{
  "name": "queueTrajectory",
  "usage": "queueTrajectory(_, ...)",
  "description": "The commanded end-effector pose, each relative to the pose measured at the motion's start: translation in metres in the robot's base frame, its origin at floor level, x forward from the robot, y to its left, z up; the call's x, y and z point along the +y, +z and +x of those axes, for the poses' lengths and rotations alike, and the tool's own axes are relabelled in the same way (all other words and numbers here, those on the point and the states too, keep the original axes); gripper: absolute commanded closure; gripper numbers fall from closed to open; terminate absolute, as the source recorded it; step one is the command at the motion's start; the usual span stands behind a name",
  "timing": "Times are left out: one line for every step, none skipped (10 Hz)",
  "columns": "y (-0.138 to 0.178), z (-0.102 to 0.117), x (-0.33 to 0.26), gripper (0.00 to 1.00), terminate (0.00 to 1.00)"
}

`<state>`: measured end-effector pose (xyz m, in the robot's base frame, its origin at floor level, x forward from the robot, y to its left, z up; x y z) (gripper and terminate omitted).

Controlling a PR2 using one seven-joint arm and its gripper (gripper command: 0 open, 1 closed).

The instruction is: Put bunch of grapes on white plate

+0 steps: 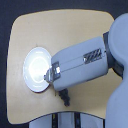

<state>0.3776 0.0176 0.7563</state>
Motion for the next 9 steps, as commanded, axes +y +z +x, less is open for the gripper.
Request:
queueTrajectory(-0.022,-0.012,-0.02,0.0,0.0)
queueTrajectory(-0.028,-0.012,-0.022,0.0,0.0)
queueTrajectory(-0.033,-0.014,-0.022,0.0,0.0)
queueTrajectory(-0.036,-0.013,-0.018,0.0,0.0)
queueTrajectory(-0.037,-0.012,-0.009,0.0,0.0)
queueTrajectory(-0.037,-0.011,-0.005,0.0,0.0)
queueTrajectory(-0.037,-0.007,-0.005,0.0,0.0)
queueTrajectory(-0.037,-0.004,-0.009,0.0,0.0)
queueTrajectory(-0.035,-0.004,-0.016,0.0,0.0)
